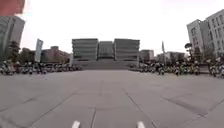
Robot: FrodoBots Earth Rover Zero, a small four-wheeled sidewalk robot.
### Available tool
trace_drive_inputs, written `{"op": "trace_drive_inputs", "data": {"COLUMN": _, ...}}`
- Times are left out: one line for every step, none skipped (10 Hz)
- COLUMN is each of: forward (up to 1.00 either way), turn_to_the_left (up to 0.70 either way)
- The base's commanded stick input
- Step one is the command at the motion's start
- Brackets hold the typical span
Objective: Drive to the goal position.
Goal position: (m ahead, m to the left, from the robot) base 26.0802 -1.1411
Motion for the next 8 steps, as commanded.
{"op": "trace_drive_inputs", "data": {"forward": 0.60, "turn_to_the_left": 0.00}}
{"op": "trace_drive_inputs", "data": {"forward": 0.60, "turn_to_the_left": 0.00}}
{"op": "trace_drive_inputs", "data": {"forward": 0.60, "turn_to_the_left": 0.00}}
{"op": "trace_drive_inputs", "data": {"forward": 0.60, "turn_to_the_left": 0.00}}
{"op": "trace_drive_inputs", "data": {"forward": 0.60, "turn_to_the_left": 0.00}}
{"op": "trace_drive_inputs", "data": {"forward": 0.60, "turn_to_the_left": 0.00}}
{"op": "trace_drive_inputs", "data": {"forward": 0.60, "turn_to_the_left": 0.00}}
{"op": "trace_drive_inputs", "data": {"forward": 0.60, "turn_to_the_left": 0.00}}
